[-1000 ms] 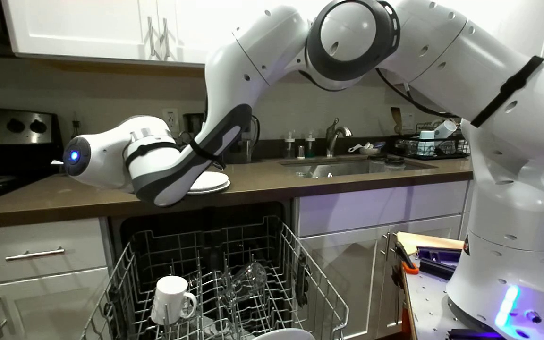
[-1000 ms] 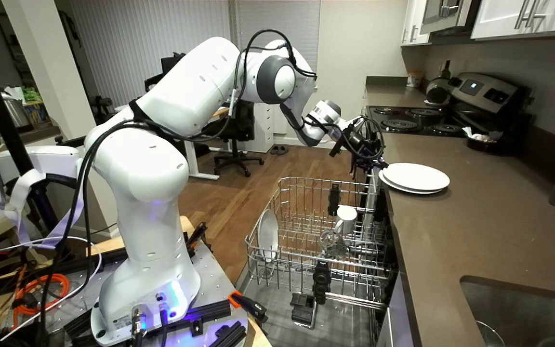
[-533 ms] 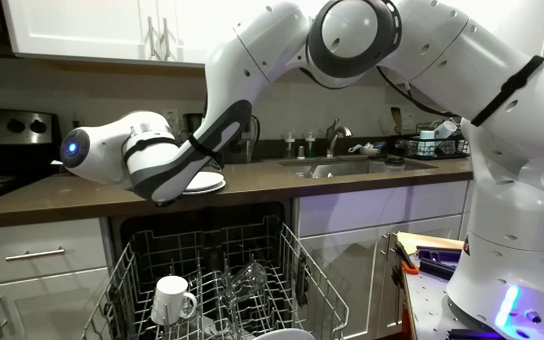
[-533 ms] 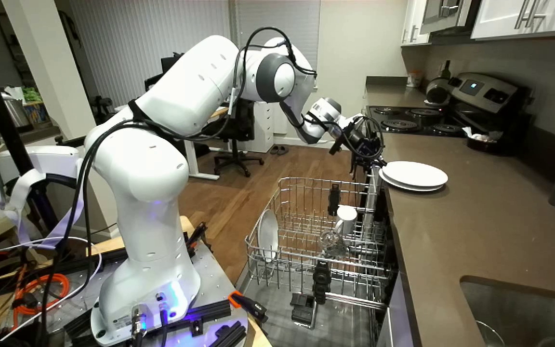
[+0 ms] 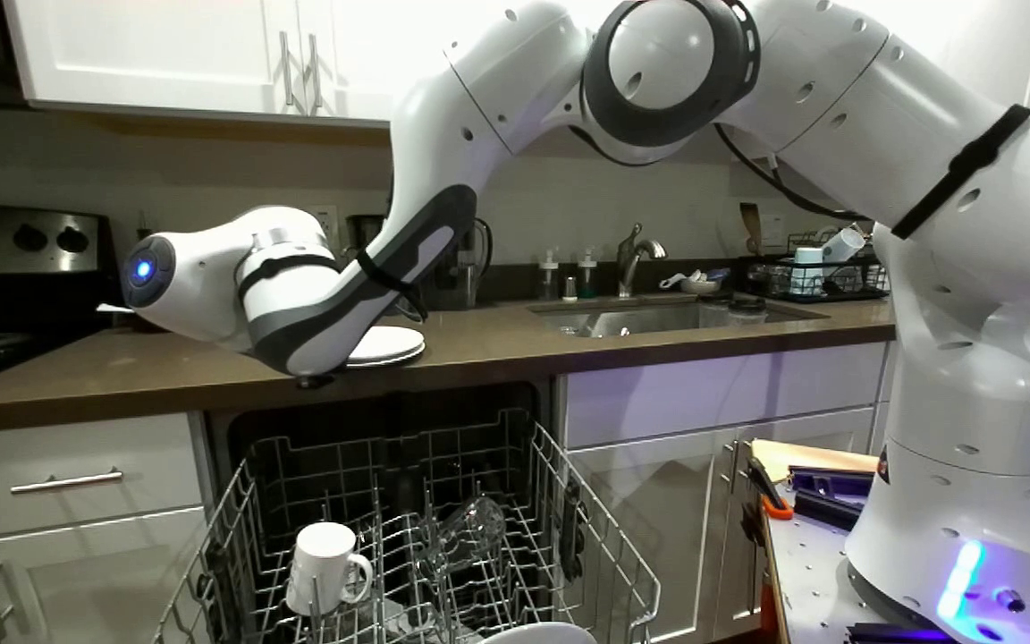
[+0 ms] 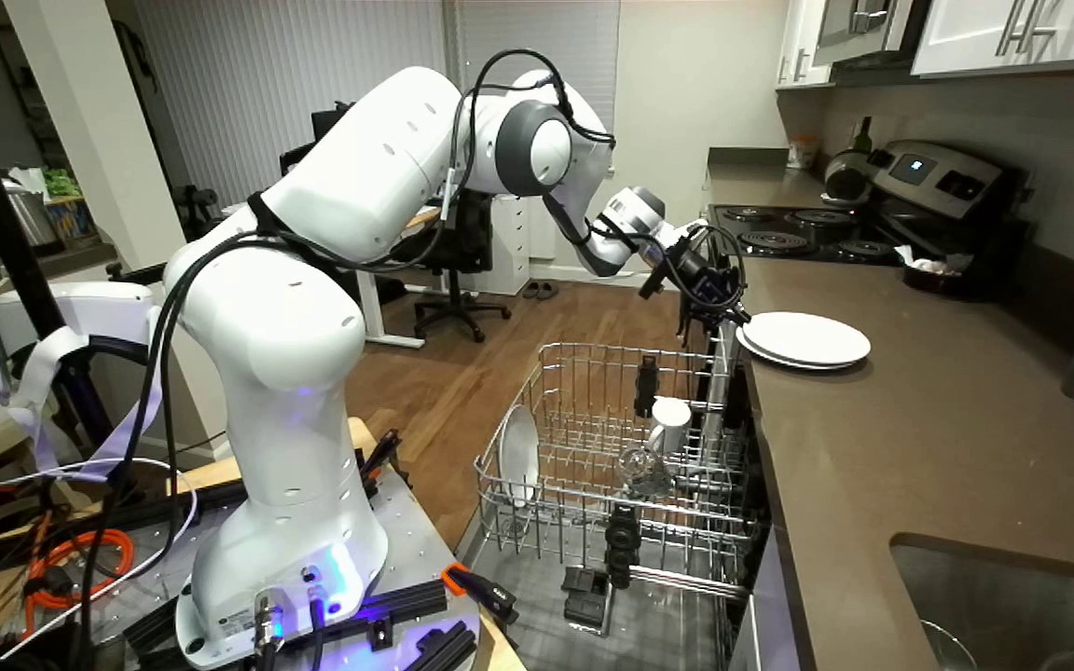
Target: Pick up the plate on top and put it in the kitchen plate holder
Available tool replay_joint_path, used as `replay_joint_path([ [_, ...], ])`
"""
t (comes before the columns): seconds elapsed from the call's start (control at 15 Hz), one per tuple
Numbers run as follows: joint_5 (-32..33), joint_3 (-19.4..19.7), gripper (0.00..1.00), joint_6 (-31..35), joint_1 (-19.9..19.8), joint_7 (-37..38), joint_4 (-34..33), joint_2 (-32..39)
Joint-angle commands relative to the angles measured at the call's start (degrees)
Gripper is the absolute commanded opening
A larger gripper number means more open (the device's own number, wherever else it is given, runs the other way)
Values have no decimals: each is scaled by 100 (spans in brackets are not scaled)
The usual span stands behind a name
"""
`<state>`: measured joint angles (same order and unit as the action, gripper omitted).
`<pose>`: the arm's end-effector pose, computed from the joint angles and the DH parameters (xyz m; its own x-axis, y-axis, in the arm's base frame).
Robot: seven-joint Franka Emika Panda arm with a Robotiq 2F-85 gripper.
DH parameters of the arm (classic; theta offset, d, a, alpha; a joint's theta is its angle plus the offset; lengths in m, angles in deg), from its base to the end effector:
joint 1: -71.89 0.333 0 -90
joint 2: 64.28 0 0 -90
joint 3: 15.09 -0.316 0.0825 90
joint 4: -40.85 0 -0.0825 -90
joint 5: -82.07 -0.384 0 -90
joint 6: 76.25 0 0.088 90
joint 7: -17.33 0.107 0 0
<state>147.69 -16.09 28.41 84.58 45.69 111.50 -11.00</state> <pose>0.7385 0.1000 0.2185 0.9707 0.2368 -0.0398 0.1488 -0.4632 0.8737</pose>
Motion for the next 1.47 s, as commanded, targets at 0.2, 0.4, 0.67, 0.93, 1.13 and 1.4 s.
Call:
replay_joint_path([
  [0.2, -265, 59, 7, 95, -13, -142, 296, -290],
  [0.4, -236, 31, 7, 187, 13, -102, 474, -435],
  [0.67, -163, 25, 7, 220, 86, 21, 772, -678],
  [0.93, -139, -17, 7, 310, 121, 49, 1074, -891],
  [1.13, -142, -67, 7, 405, 121, 44, 1207, -950],
  [1.4, -160, -82, 7, 407, 135, 39, 1145, -836],
])
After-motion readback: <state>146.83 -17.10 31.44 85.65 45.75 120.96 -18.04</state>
